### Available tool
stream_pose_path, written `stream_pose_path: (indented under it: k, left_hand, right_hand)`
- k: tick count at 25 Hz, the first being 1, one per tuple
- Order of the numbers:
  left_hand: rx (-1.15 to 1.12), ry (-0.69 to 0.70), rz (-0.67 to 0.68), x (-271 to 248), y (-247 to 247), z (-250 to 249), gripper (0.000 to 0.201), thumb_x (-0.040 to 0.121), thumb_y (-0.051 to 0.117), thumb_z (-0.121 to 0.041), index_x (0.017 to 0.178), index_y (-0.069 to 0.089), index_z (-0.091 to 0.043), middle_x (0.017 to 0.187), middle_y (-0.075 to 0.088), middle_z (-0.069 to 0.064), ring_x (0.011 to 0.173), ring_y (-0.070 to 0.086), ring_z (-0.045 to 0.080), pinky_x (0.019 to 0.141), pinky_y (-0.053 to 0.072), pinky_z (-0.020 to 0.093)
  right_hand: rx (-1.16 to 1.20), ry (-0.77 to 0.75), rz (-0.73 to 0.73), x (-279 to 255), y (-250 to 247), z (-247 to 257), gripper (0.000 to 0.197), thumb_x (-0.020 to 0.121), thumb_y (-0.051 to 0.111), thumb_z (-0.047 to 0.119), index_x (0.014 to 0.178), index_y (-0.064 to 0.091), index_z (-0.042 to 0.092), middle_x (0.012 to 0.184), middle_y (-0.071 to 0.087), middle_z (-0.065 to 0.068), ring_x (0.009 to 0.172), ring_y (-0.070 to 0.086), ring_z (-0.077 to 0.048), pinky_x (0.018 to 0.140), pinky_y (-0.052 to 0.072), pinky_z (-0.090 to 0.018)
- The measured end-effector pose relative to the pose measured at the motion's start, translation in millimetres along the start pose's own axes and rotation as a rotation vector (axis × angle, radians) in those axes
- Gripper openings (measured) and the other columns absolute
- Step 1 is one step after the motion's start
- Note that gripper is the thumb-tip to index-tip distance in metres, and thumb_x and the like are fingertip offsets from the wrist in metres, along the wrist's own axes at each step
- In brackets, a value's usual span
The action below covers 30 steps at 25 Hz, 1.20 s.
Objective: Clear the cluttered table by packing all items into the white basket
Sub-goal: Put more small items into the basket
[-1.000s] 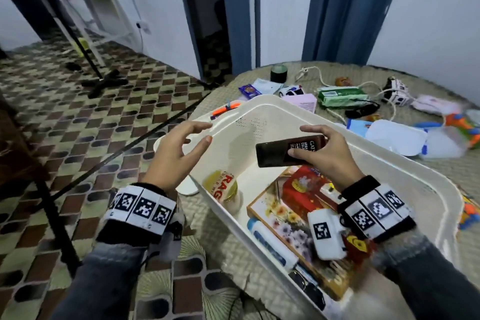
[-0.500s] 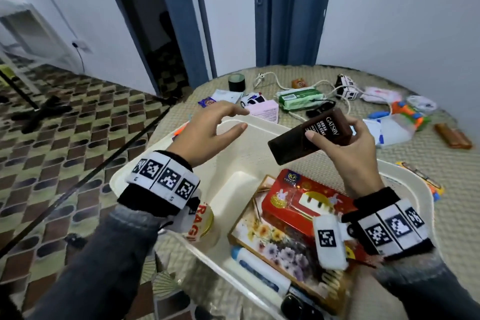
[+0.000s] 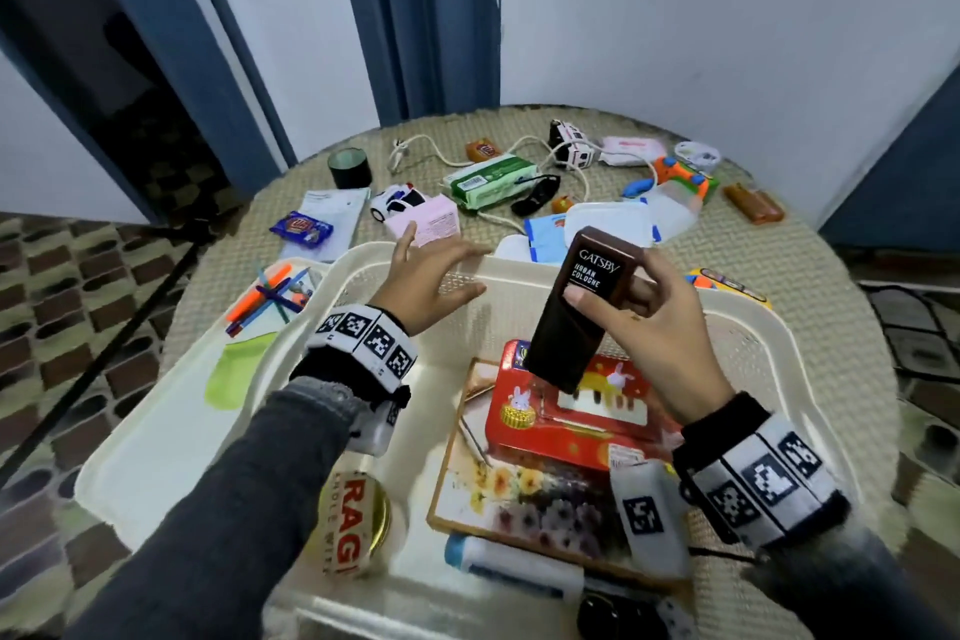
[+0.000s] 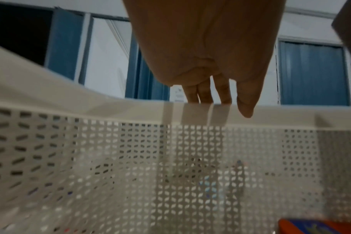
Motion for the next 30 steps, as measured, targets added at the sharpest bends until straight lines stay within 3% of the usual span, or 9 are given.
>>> stream_pose_path:
  k: [2, 4, 6, 10, 12, 16, 22, 28, 30]
  left_hand:
    - [-0.076, 0.031, -0.013, 9, 9, 11, 0.034, 0.089, 0.062, -0.035, 0.121, 0.059, -0.023, 0.124, 0.06, -0.006, 0.124, 0.049, 0.015, 0.108, 0.003, 0.025]
    - [-0.132, 0.032, -0.074, 16, 16, 16, 0.029, 0.088, 0.064, -0.032, 0.113, 0.064, -0.019, 0.117, 0.064, -0.003, 0.114, 0.054, 0.02, 0.094, 0.017, 0.025]
    - [-0.09, 0.044, -0.14, 19, 20, 18, 0.025, 0.088, 0.065, -0.031, 0.11, 0.065, -0.018, 0.115, 0.066, -0.002, 0.108, 0.055, 0.021, 0.079, 0.016, 0.025]
    - [-0.069, 0.091, -0.154, 21, 25, 24, 0.026, 0.09, 0.063, -0.034, 0.111, 0.064, -0.02, 0.12, 0.063, -0.003, 0.11, 0.051, 0.016, 0.071, 0.012, 0.027]
    - [-0.056, 0.107, -0.164, 23, 24, 25, 0.028, 0.09, 0.061, -0.037, 0.113, 0.064, -0.021, 0.12, 0.063, -0.005, 0.111, 0.05, 0.015, 0.07, 0.011, 0.027]
    - [-0.036, 0.115, -0.16, 26, 25, 25, 0.029, 0.091, 0.059, -0.039, 0.114, 0.063, -0.023, 0.121, 0.062, -0.007, 0.113, 0.049, 0.015, 0.07, 0.011, 0.027]
    - [-0.038, 0.109, -0.151, 25, 26, 26, 0.03, 0.09, 0.057, -0.041, 0.114, 0.062, -0.024, 0.12, 0.061, -0.01, 0.109, 0.049, 0.017, 0.07, 0.011, 0.03]
    - [-0.047, 0.121, -0.174, 24, 26, 26, 0.03, 0.09, 0.058, -0.041, 0.114, 0.063, -0.022, 0.118, 0.063, -0.009, 0.108, 0.05, 0.02, 0.07, 0.012, 0.028]
    - [-0.043, 0.124, -0.175, 24, 27, 26, 0.031, 0.09, 0.057, -0.042, 0.114, 0.063, -0.023, 0.119, 0.062, -0.01, 0.109, 0.05, 0.018, 0.071, 0.012, 0.028]
  right_hand:
    - [-0.015, 0.015, 0.006, -1, 4, 0, 0.04, 0.077, 0.075, 0.007, 0.113, 0.06, 0.012, 0.106, 0.07, -0.005, 0.097, 0.066, -0.01, 0.076, 0.052, -0.02]
    - [-0.051, 0.014, 0.015, -6, 8, 1, 0.039, 0.076, 0.076, 0.006, 0.112, 0.062, 0.009, 0.103, 0.071, -0.004, 0.093, 0.066, -0.008, 0.076, 0.05, -0.017]
    - [-0.128, 0.019, 0.046, -14, 12, -3, 0.037, 0.072, 0.079, 0.012, 0.107, 0.065, 0.013, 0.099, 0.072, 0.0, 0.088, 0.065, -0.006, 0.074, 0.049, -0.017]
    - [-0.442, 0.101, 0.277, -32, 26, -20, 0.044, 0.066, 0.085, 0.032, 0.106, 0.069, 0.02, 0.092, 0.071, 0.007, 0.08, 0.06, -0.008, 0.066, 0.046, -0.019]
    - [-0.589, 0.056, 0.453, -38, 36, -23, 0.045, 0.065, 0.085, 0.037, 0.104, 0.07, 0.02, 0.088, 0.069, 0.009, 0.079, 0.062, -0.009, 0.066, 0.047, -0.022]
    - [-0.765, 0.095, 0.729, -52, 58, -36, 0.049, 0.067, 0.083, 0.039, 0.108, 0.066, 0.019, 0.088, 0.064, 0.016, 0.079, 0.061, -0.003, 0.069, 0.046, -0.011]
    - [-0.892, 0.223, 1.052, -74, 72, -69, 0.052, 0.071, 0.079, 0.042, 0.113, 0.065, 0.014, 0.101, 0.07, 0.0, 0.085, 0.066, -0.013, 0.075, 0.056, -0.03]
    - [-1.017, 0.303, 1.347, -88, 77, -85, 0.058, 0.076, 0.076, 0.04, 0.127, 0.057, 0.018, 0.116, 0.063, -0.001, 0.087, 0.049, -0.008, 0.079, 0.04, -0.019]
    - [-0.981, 0.36, 1.404, -87, 74, -87, 0.059, 0.078, 0.076, 0.034, 0.13, 0.055, 0.019, 0.118, 0.062, -0.002, 0.089, 0.053, -0.011, 0.084, 0.044, -0.021]
Point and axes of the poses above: each hand's wrist, its own x-axis towards the middle knuckle, its own y-axis out of the palm, z = x × y, the point moved 1 cm from there along x, towards the middle knuckle
